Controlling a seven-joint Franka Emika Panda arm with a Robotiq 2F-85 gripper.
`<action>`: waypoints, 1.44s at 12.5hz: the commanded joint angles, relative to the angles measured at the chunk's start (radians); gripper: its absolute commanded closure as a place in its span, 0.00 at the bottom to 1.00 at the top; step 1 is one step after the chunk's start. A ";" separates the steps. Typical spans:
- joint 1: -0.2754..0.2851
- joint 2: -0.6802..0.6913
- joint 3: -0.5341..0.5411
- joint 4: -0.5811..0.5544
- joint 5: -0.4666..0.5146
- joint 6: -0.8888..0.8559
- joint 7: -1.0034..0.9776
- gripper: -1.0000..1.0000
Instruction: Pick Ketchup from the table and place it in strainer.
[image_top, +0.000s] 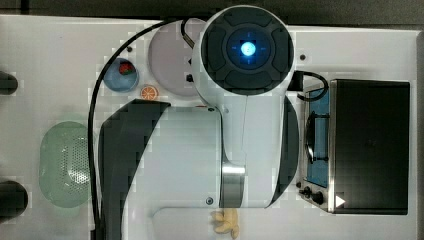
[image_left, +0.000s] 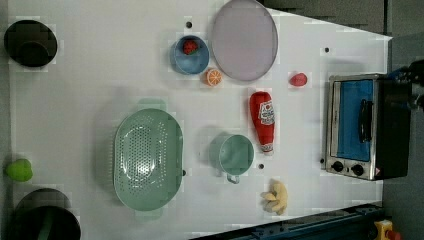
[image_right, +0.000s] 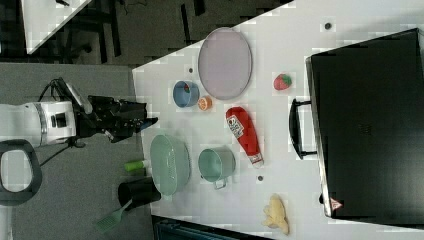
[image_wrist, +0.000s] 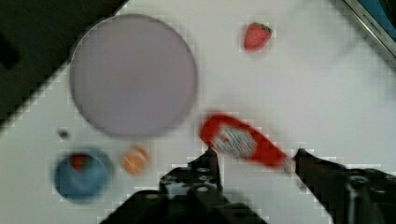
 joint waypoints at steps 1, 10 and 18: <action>-0.108 -0.214 0.041 -0.088 0.011 -0.191 -0.011 0.21; -0.104 -0.114 0.093 -0.269 0.011 0.032 -0.396 0.00; -0.103 0.014 0.133 -0.493 0.009 0.425 -0.965 0.00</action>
